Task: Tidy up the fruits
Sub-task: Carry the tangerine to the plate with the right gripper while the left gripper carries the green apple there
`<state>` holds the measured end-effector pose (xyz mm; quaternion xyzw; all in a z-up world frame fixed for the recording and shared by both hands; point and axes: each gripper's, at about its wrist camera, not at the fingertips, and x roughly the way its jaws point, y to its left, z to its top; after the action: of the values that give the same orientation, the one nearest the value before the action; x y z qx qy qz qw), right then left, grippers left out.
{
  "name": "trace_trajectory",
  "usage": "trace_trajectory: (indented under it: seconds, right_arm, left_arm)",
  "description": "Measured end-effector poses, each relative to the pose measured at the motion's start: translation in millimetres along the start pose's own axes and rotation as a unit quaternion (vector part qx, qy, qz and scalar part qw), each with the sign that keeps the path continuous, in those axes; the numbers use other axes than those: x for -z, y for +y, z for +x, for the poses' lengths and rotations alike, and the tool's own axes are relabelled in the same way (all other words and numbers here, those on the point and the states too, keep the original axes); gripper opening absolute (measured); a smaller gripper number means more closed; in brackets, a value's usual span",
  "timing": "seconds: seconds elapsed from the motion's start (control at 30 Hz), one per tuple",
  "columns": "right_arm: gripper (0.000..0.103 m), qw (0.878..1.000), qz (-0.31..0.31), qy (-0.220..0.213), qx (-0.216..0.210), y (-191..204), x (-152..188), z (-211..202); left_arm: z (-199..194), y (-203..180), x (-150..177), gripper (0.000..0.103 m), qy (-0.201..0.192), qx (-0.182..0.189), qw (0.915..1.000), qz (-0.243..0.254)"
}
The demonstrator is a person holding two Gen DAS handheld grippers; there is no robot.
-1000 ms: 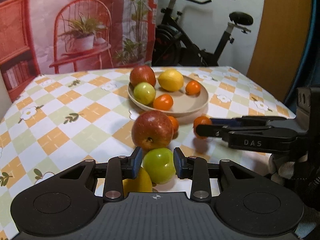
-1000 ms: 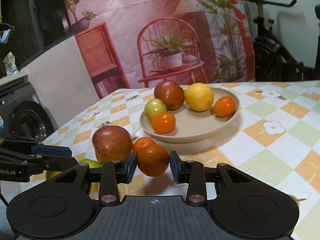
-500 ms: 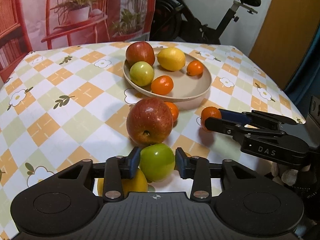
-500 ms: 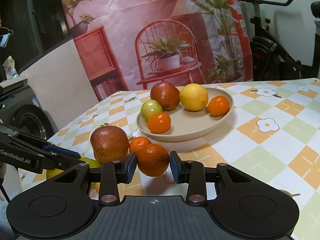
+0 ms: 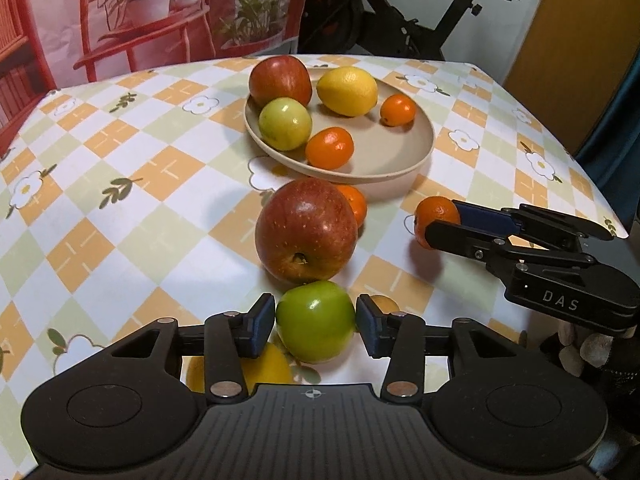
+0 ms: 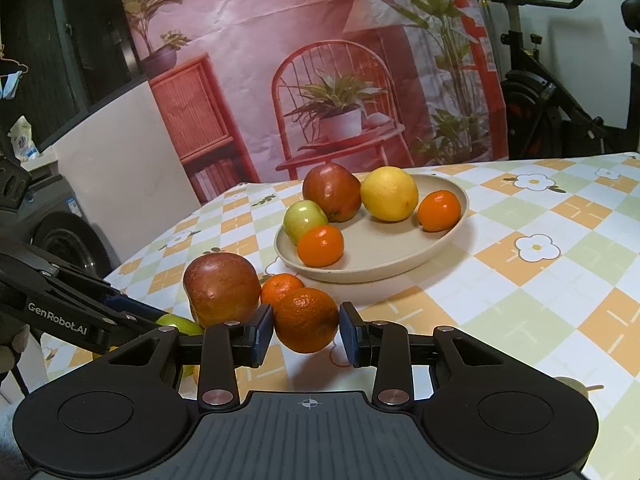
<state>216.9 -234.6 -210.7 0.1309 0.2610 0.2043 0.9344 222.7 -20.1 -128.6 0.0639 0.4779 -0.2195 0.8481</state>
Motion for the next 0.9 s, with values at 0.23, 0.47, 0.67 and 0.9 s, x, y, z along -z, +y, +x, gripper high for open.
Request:
trace_trajectory:
  seconds: [0.23, 0.47, 0.67, 0.9]
  right_arm:
    - [0.033, 1.0, 0.0, 0.0, 0.0, 0.1, 0.0, 0.4]
    - [0.033, 1.0, 0.0, 0.001, 0.0, -0.1, -0.1, 0.7]
    - [0.033, 1.0, 0.001, 0.001, 0.0, -0.1, -0.3, 0.9]
    - [0.033, 1.0, 0.0, 0.002, -0.001, 0.5, 0.0, 1.3]
  left_arm:
    - [2.1, -3.3, 1.9, 0.047, -0.005, -0.003, 0.9999, 0.013]
    - [1.9, -4.2, 3.7, 0.047, -0.011, -0.004, 0.9998, 0.016]
    - [1.3, -2.8, 4.6, 0.047, -0.015, -0.002, 0.9998, 0.012]
    - [0.4, -1.1, 5.0, 0.047, -0.017, 0.0, 0.9998, 0.006]
